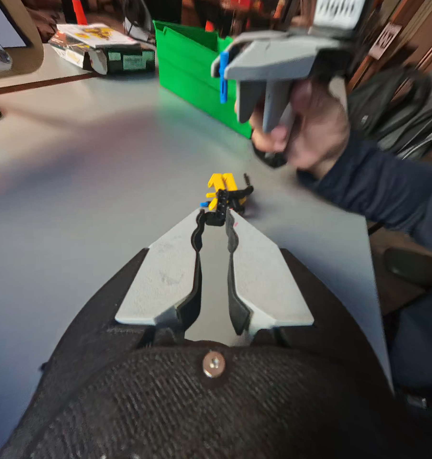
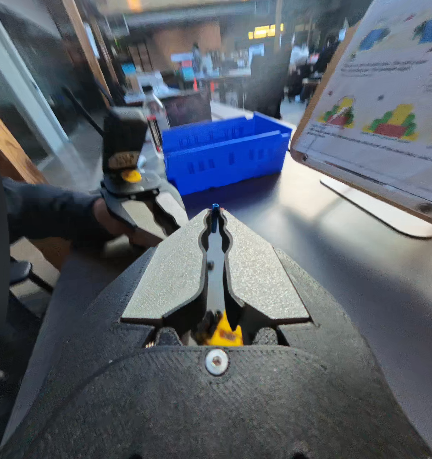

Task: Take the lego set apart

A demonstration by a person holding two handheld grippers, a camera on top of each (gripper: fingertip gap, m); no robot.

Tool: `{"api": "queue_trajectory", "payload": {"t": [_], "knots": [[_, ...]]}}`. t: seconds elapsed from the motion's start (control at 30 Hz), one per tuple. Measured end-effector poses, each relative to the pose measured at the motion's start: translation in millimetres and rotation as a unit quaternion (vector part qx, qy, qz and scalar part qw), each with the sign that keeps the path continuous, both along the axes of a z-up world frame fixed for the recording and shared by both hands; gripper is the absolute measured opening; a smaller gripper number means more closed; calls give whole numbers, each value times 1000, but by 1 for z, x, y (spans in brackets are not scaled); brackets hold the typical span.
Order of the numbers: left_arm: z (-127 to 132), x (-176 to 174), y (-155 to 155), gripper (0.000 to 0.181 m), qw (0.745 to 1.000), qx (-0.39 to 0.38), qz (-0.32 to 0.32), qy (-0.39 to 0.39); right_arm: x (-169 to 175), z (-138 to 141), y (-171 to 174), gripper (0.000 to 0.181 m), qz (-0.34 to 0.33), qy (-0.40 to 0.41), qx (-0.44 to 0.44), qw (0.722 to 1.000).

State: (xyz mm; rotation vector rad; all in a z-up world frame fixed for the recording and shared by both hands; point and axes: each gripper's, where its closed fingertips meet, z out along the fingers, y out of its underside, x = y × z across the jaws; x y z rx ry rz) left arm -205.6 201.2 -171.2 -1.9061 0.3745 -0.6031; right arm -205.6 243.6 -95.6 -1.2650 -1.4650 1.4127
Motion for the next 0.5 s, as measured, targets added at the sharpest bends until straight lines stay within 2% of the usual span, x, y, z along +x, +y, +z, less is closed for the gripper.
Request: {"api": "queue_trajectory", "payload": {"t": [0.07,0.13,0.23,0.33,0.37,0.43,0.5], "knots": [[-11,-6,-1,15,998,-20,-9,52,19,-22,17,2,-3,-95,37,995],[-20,-14,2,15,996,-29,4,89,36,-43,43,2,-49,-142,71,986],[-36,-10,1,15,989,-56,-10,135,57,-89,61,2,-68,-237,101,964],[-45,-12,3,25,979,-53,0,196,74,-147,69,7,-59,-361,120,923],[-49,-14,4,29,974,-56,2,221,69,-139,65,3,-53,-331,108,936],[-60,-16,2,36,962,-73,-3,262,71,-130,72,3,-65,-325,121,936],[-60,-15,3,43,960,-64,-2,272,68,-107,69,7,-67,-263,129,954]]}}
